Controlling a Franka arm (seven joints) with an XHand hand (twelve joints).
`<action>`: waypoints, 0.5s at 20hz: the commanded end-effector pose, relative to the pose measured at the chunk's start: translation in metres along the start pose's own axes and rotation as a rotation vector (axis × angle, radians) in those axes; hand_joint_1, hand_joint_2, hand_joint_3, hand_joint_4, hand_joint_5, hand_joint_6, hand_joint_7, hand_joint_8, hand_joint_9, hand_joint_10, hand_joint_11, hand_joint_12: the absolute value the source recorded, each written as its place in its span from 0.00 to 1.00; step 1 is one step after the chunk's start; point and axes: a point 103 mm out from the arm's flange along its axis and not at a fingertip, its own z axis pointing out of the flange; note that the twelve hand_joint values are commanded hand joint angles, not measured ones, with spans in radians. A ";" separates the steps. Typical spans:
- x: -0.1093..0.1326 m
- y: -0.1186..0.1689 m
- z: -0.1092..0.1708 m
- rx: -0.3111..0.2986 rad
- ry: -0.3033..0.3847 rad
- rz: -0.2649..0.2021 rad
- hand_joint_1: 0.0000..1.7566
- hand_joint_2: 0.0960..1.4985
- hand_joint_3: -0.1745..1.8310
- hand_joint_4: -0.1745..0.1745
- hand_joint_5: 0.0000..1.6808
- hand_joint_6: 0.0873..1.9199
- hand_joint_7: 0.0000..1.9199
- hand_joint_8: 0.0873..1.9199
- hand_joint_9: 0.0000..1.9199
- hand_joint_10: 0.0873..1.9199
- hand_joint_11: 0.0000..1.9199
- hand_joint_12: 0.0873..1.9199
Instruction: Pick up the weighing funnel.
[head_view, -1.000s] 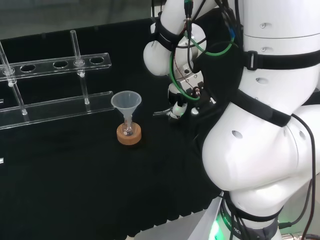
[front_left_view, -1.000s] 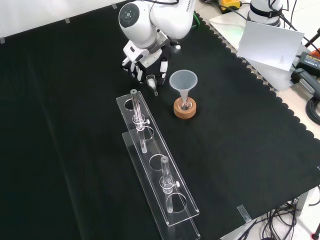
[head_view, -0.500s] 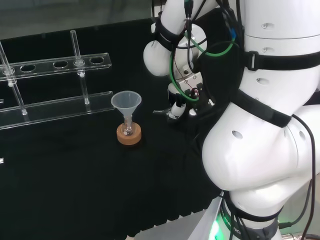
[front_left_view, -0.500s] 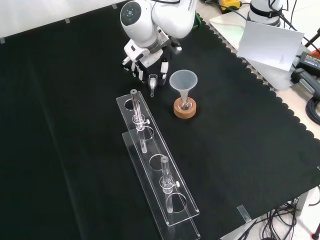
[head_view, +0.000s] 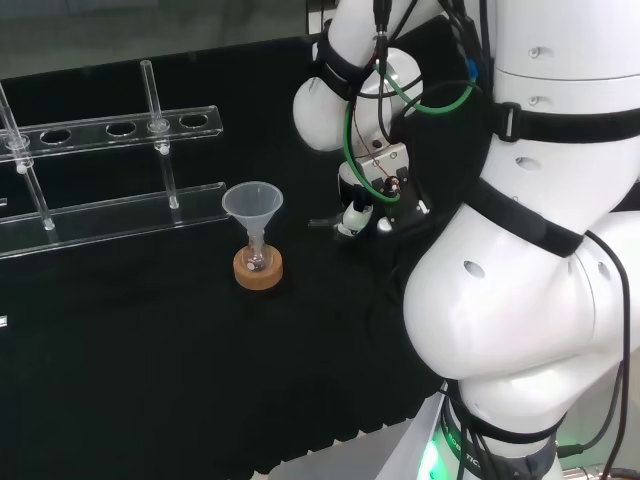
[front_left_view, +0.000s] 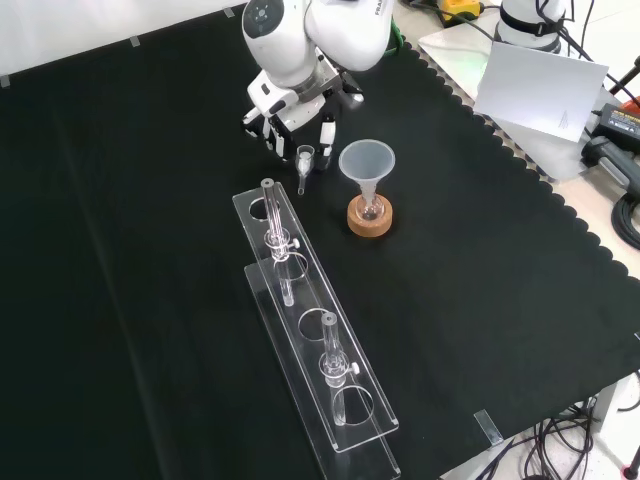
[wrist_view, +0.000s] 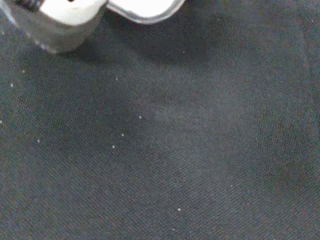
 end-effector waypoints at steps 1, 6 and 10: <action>0.002 -0.003 -0.001 -0.040 0.028 0.025 0.51 0.37 0.27 1.00 0.74 0.19 0.80 0.02 0.53 0.08 0.03 0.82; 0.001 -0.004 0.000 -0.052 0.047 0.041 0.56 0.40 0.28 1.00 0.77 0.18 0.81 0.02 0.54 0.08 0.03 0.82; -0.001 -0.005 0.000 -0.055 0.050 0.044 0.63 0.48 0.26 1.00 0.82 0.14 0.81 0.01 0.55 0.07 0.03 0.82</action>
